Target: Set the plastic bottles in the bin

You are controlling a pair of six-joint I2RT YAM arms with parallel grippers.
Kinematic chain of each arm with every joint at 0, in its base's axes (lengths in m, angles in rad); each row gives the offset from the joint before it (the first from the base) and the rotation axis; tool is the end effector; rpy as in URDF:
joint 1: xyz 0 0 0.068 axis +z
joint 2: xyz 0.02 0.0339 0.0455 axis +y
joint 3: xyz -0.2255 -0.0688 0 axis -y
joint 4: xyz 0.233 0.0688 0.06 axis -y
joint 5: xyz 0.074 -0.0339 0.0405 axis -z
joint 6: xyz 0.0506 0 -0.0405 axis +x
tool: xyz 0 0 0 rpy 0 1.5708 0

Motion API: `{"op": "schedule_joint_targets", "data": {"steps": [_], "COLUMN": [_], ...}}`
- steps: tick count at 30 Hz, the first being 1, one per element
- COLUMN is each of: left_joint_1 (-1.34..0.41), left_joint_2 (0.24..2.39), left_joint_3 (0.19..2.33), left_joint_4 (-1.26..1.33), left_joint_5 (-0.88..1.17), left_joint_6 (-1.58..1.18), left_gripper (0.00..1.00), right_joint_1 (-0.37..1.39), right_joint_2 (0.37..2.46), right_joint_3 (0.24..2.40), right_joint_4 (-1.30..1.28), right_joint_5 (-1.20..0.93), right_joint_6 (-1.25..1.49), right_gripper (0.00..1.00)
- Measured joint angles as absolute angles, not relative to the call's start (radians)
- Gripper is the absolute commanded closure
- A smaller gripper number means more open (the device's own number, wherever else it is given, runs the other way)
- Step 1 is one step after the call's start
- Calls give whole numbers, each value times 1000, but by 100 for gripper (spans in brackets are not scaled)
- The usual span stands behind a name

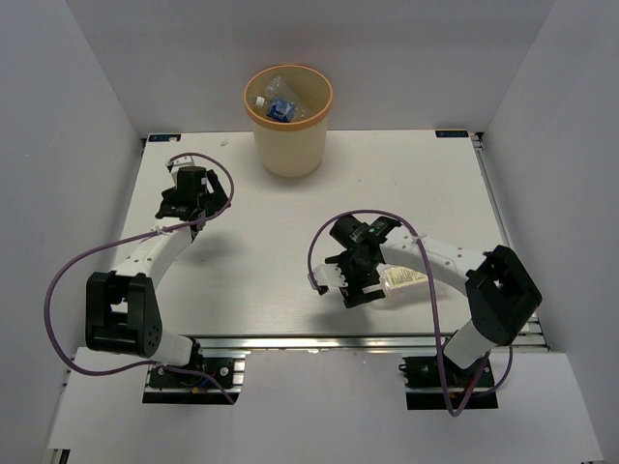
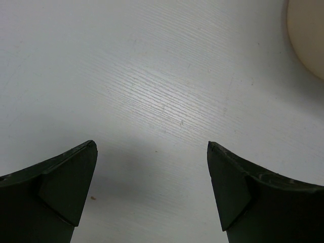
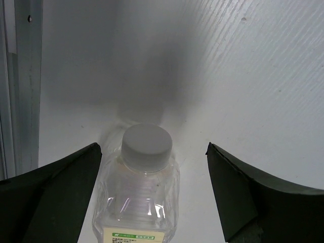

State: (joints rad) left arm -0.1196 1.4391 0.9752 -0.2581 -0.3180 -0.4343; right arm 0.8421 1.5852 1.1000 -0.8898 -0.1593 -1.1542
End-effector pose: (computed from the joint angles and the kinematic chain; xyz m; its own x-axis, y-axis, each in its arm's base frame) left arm 0.3168 -0.0221 0.2058 -0.5449 -0.3371 -0.7678 -0.3846 0.9141 -0.1283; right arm 0.1814 0.2153 0.1618 0.4281 -0.8763 -0.2210 -0.9037 -0.4125 -0.1149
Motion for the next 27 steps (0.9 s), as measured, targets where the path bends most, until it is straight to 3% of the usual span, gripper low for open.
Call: {"op": "schedule_joint_targets", "data": {"steps": [20,22,27], "left_joint_1": [-120,-120,-120], "left_joint_2": [1452,1454,1473], "left_joint_3": [981,981,982], "left_joint_4": [-270,-270,-271], "left_joint_5": [-330,-330,-330], "left_joint_6": [-435,-435,-435], "left_gripper": [2,2,2], "right_joint_1": [835,831,831], "right_joint_2": [1586,1589,1614], "right_joint_3": [1003,1003,1001], "right_joint_4": [-807,-795,-759], "right_joint_5": [-128,-125,-88], "right_joint_6": [-1105,-1102,-1093], "right_gripper": [11,15,38]}}
